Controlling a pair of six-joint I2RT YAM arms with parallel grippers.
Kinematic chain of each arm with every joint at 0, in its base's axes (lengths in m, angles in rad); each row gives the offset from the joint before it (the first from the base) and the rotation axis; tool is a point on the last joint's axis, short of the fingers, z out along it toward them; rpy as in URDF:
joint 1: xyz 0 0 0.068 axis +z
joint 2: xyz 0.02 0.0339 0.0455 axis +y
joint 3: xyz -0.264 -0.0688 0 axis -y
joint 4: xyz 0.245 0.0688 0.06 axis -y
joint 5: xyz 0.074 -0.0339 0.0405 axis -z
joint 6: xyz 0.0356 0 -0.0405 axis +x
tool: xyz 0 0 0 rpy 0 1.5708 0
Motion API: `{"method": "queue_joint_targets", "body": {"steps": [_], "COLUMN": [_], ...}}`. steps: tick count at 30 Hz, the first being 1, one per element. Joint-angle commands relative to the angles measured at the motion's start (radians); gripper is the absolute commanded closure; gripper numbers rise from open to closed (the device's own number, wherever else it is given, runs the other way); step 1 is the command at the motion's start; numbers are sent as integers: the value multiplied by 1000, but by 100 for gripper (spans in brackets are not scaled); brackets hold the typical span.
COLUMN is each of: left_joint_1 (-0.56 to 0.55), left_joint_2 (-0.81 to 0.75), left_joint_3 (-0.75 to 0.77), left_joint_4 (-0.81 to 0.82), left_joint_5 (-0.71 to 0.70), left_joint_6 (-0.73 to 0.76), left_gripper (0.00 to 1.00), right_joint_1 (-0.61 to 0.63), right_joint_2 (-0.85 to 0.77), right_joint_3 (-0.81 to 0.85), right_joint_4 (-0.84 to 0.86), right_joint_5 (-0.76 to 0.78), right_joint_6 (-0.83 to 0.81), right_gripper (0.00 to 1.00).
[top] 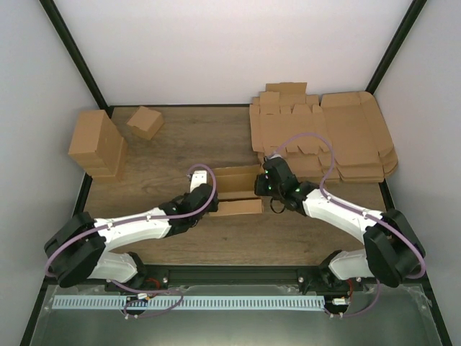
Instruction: Fold the paper box
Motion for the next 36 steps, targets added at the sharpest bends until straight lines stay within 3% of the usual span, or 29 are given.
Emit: {"method": "queue_joint_targets", "body": {"steps": [1,6,8,10,17,21,26,36], "left_joint_1": [-4,-3,-4,-3,-4,-4,14,141], "left_joint_2": [31,20,9,-12,-82,-104,-109,-37], "left_joint_3": [19,50,81,102,191,274,386,507], "left_joint_4": [-26,-90,-147,-189,-370,-526,-670,-669], "left_joint_5": [27,44,44,53,128,166,278,512], "left_joint_6": [-33,-20,-14,-8,54,106,269,590], "left_gripper": [96,95,88,70,23,6,0,0], "right_joint_1": [10,10,12,12,25,29,30,30], "right_joint_2": [-42,-63,-75,-82,-94,-111,-119,-118], "right_joint_3": [-27,-53,-73,-90,-141,-163,-172,-164], "right_joint_4": [42,41,52,65,105,138,174,204], "right_joint_5": [18,30,35,36,46,36,-14,-92], "right_joint_6": [-9,-35,-43,-47,-60,-92,-176,-291], "right_gripper": [99,99,99,99,99,99,99,99]}}
